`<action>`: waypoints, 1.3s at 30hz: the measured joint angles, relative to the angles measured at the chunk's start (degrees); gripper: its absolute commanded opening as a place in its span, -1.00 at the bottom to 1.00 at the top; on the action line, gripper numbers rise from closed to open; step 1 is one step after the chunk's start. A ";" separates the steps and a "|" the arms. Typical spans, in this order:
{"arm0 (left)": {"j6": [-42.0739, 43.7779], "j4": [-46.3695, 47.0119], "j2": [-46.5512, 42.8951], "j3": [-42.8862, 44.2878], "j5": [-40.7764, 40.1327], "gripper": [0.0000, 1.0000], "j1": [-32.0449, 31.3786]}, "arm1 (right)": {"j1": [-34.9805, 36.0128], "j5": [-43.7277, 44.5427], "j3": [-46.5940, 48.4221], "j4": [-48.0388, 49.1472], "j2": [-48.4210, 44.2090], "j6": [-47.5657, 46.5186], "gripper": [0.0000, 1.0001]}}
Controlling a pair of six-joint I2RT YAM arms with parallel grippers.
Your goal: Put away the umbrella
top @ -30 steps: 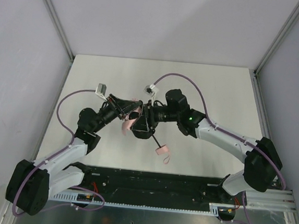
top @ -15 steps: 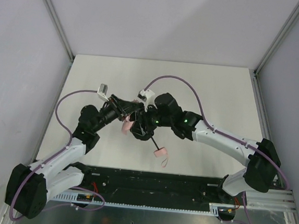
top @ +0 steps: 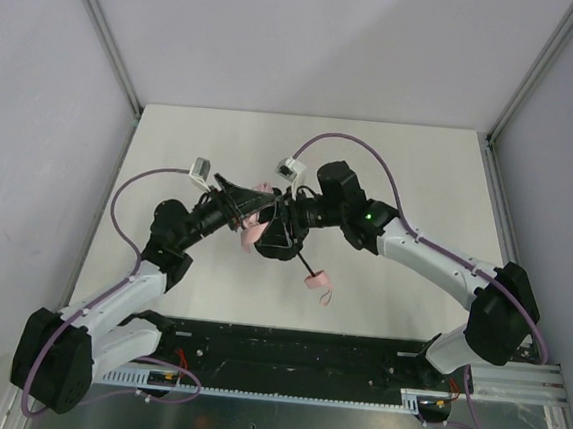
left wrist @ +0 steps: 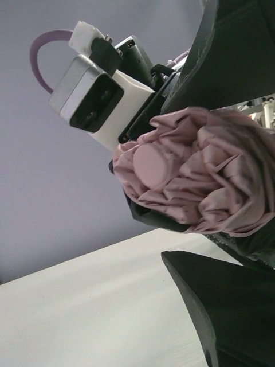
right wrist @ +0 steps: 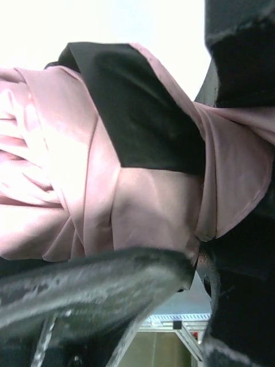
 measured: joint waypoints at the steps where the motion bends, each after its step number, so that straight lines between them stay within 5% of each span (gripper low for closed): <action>1: 0.00 0.74 0.52 0.07 0.87 0.99 0.00 | -0.07 -0.94 -0.11 0.42 0.00 0.17 -1.00; 4: 0.02 1.79 2.29 0.55 2.56 0.82 -0.11 | -0.07 -2.71 -0.42 1.22 0.00 0.83 -1.00; 15: 0.37 6.36 4.66 1.16 4.48 -0.92 -0.57 | -1.60 -10.05 -0.68 2.43 1.31 1.88 -0.93; 24: -0.28 12.61 7.32 1.49 4.31 -1.00 -0.61 | -1.79 -6.91 -0.68 1.99 -0.70 4.63 0.88; 31: -6.51 29.55 16.00 3.50 3.91 -1.00 -0.72 | -1.68 -1.73 -0.52 0.83 -7.82 7.04 0.99; 39: -6.38 33.94 19.30 9.97 4.81 -1.00 -0.15 | -4.68 4.04 1.68 -3.37 -13.94 10.38 0.99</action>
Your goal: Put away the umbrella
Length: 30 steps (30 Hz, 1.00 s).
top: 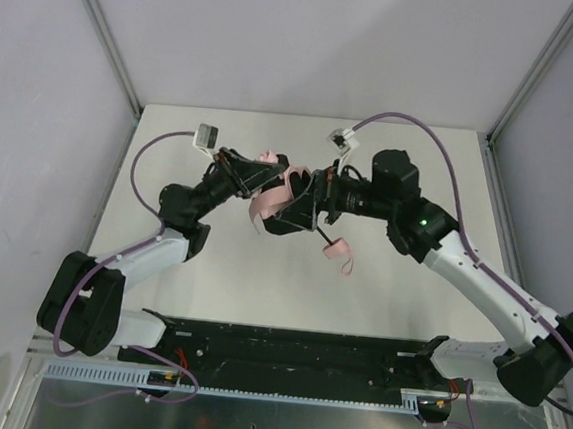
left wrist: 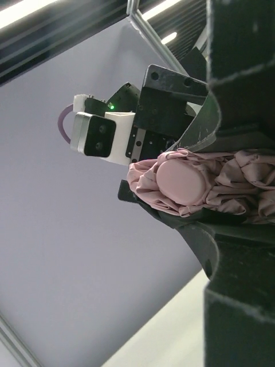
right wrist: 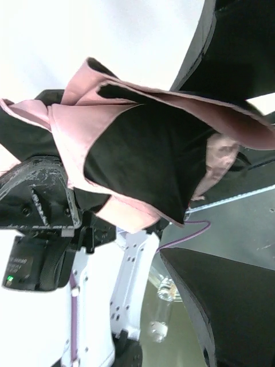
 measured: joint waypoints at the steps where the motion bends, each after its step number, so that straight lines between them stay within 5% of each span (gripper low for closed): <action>1: 0.00 0.33 0.31 0.94 0.31 -1.00 0.20 | -0.35 0.33 0.46 -0.15 -0.85 0.57 0.99; 10: 1.66 2.97 0.94 7.21 3.56 -1.00 1.92 | -2.16 6.78 4.50 -2.32 -7.50 5.18 0.99; 15: 3.19 2.14 1.70 9.64 3.96 -1.00 3.76 | -6.25 18.21 6.23 -4.63 -15.02 9.29 0.99; 22: 3.45 1.92 1.73 13.31 3.50 -1.00 4.28 | -18.32 26.84 5.77 -7.37 -19.10 16.74 0.99; 27: 3.48 1.97 1.57 16.28 1.57 -1.00 4.42 | -28.41 20.33 -5.84 -2.84 -17.86 26.56 0.83; 30: 3.56 1.92 1.57 18.25 -0.20 -1.00 4.50 | -28.68 16.31 -18.91 5.62 -16.22 36.39 0.77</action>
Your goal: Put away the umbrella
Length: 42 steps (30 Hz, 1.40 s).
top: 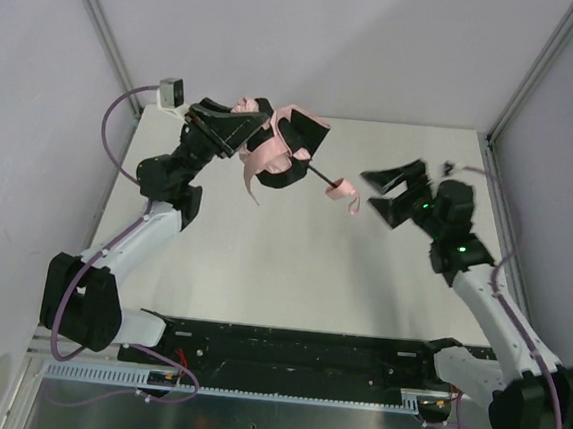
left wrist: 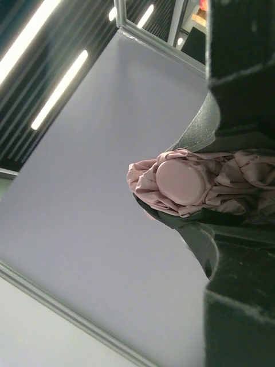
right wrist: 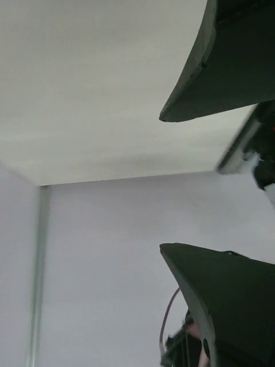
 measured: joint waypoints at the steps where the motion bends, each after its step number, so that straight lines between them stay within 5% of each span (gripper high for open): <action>1: 0.02 0.02 0.00 0.74 -0.85 -1.00 0.02 | 1.29 -1.05 -4.09 3.17 1.20 3.63 0.76; 10: 0.11 0.33 0.00 4.57 -7.61 -1.00 0.09 | 26.93 0.28 -11.04 37.44 15.28 30.08 0.74; 17: 0.48 0.35 0.02 4.66 -10.03 -1.00 0.11 | 35.98 9.27 -10.80 53.88 21.42 44.87 0.72; 31: 0.44 0.33 0.09 4.63 -11.26 -1.00 0.11 | 41.42 19.21 -5.20 55.91 22.18 50.14 0.39; 42: 0.33 0.35 0.09 4.44 -11.39 -1.00 0.09 | 41.81 19.74 -0.22 55.54 24.79 50.29 0.33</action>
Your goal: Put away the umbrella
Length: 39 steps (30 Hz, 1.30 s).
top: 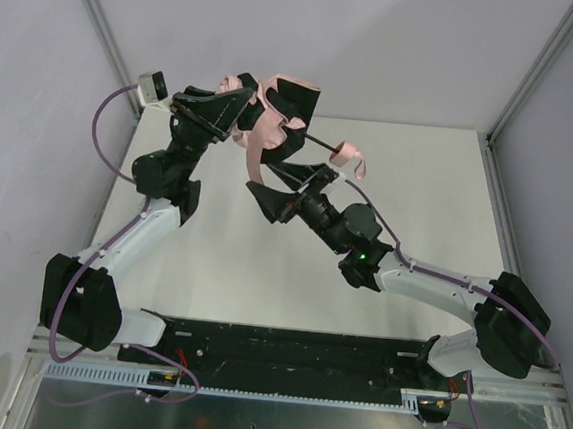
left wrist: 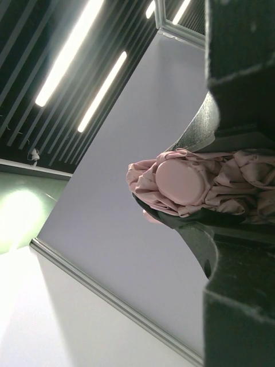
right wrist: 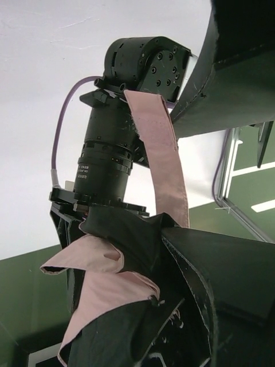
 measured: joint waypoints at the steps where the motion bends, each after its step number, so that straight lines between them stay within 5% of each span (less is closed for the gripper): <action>1: 0.00 0.04 -0.02 -0.11 0.00 -1.00 0.00 | 0.07 0.00 0.31 0.00 0.35 0.00 0.30; 5: 0.04 -0.07 -0.02 -0.46 0.02 -1.00 0.00 | 0.24 -0.37 0.92 -0.24 1.46 0.02 0.04; 13: 0.09 -0.17 -0.02 -0.96 0.04 -1.00 0.04 | 0.11 -1.55 0.92 -0.81 1.84 0.44 0.07; 17: 0.09 -0.20 -0.02 -0.96 0.11 -1.00 0.07 | -0.20 -1.90 0.94 -1.20 1.84 0.42 -0.19; 24: -0.35 -0.28 -0.02 -0.96 0.07 -1.00 0.20 | -0.63 -4.26 1.27 -1.31 2.12 0.42 -0.95; 34: -10.82 -0.42 2.23 -0.96 -0.13 -1.00 0.48 | -7.34 -13.57 2.12 4.55 8.13 -0.07 -1.00; 39: -16.41 -0.09 2.19 -4.28 -0.46 -1.00 -2.03 | -13.11 -22.49 9.81 9.44 16.28 -6.62 -1.00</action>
